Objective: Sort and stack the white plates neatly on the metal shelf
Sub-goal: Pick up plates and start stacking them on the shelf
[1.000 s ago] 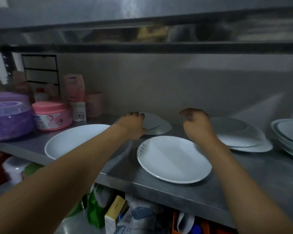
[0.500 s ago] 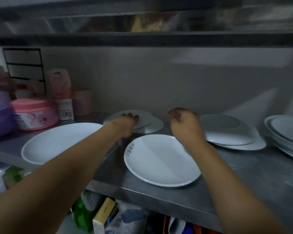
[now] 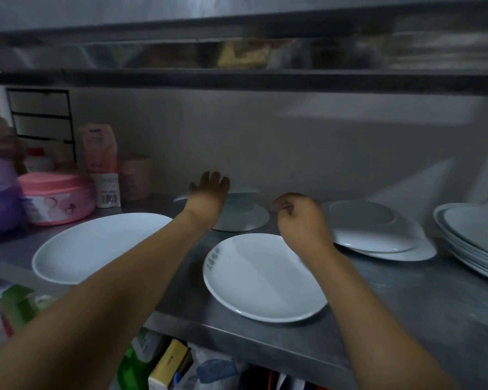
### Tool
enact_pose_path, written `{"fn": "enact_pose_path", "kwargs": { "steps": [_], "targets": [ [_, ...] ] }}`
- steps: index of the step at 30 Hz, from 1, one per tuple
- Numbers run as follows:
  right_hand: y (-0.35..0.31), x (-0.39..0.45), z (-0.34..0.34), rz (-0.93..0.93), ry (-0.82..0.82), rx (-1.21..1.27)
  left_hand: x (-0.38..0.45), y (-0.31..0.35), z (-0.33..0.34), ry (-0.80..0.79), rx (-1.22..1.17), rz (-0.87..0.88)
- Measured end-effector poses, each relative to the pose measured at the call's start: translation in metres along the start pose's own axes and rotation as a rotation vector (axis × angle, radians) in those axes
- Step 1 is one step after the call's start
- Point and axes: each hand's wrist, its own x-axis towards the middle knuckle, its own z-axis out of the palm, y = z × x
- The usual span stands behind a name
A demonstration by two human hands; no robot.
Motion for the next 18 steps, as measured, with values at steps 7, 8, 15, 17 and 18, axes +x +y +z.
{"fn": "enact_pose_path", "kwargs": {
  "steps": [7, 8, 15, 17, 18],
  "targets": [
    [-0.001, 0.003, 0.002, -0.059, 0.056, -0.055, -0.006, -0.038, -0.046, 0.214, -0.301, 0.128],
    [-0.003, 0.0, 0.001, -0.086, 0.059, -0.074, -0.011, -0.04, -0.061, 0.234, -0.337, 0.113],
    [-0.042, -0.02, -0.005, -0.554, 0.181, -0.273, -0.047, -0.063, -0.112, 0.349, -0.556, -0.258],
    [-0.06, -0.024, -0.007, -0.556, 0.132, -0.311, -0.059, -0.071, -0.124, 0.338, -0.714, -0.352],
    [-0.069, -0.027, -0.007, -0.553, 0.079, -0.317, -0.064, -0.074, -0.129, 0.334, -0.793, -0.397]
  ]
}}
